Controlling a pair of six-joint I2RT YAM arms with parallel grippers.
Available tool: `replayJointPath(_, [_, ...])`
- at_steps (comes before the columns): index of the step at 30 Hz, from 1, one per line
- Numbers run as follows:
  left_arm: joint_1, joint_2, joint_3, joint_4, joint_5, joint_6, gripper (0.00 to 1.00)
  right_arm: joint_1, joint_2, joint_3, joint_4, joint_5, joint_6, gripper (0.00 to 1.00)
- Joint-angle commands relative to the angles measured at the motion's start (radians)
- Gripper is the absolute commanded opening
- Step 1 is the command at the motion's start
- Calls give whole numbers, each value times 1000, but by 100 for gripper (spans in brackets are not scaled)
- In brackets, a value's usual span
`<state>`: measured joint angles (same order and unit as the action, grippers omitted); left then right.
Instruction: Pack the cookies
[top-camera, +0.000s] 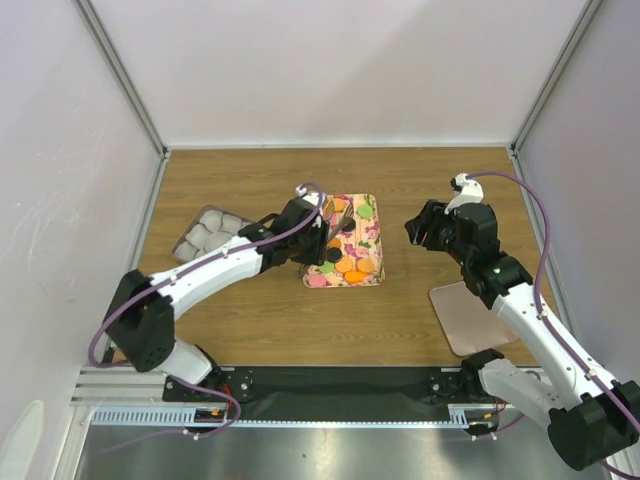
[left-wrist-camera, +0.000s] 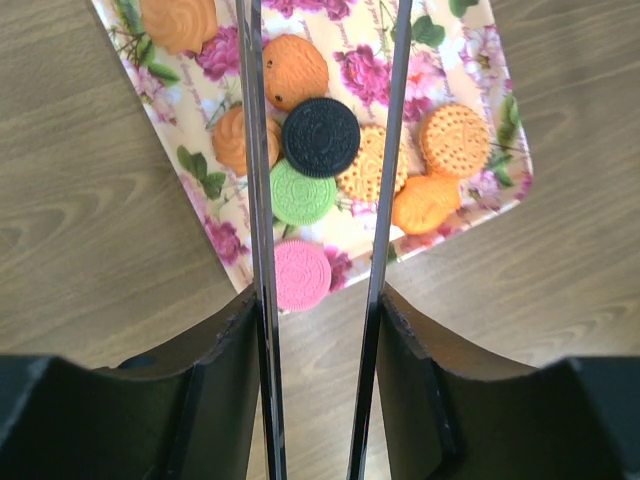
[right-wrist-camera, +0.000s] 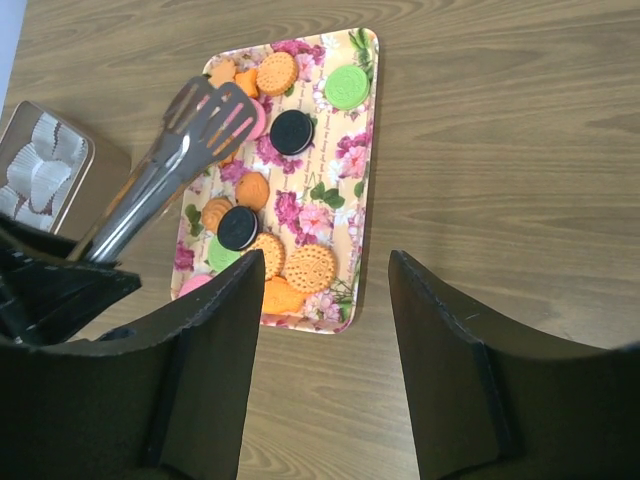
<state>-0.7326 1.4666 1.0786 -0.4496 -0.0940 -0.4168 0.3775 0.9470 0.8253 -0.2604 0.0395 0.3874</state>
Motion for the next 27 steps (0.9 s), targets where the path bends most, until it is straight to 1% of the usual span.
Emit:
replayJointPath(1, [-17,52,78,-12,-62,32,49,-8,-20,26,7,-16,-27,58])
replayJointPath(8, [-39,185,196,-55,-102,49,49,-12,-33,17,12,-30,-30,58])
replayJointPath(14, [-48,267,245,-90,-133,49,49,-15,-42,11,16,-29,-28,58])
replayJointPath(19, [-62,290,248,-100,-170,50,48,-17,-42,6,20,-65,-28,58])
replayJointPath(27, [-82,314,247,-92,-150,64,48,-19,-47,6,20,-69,-28,58])
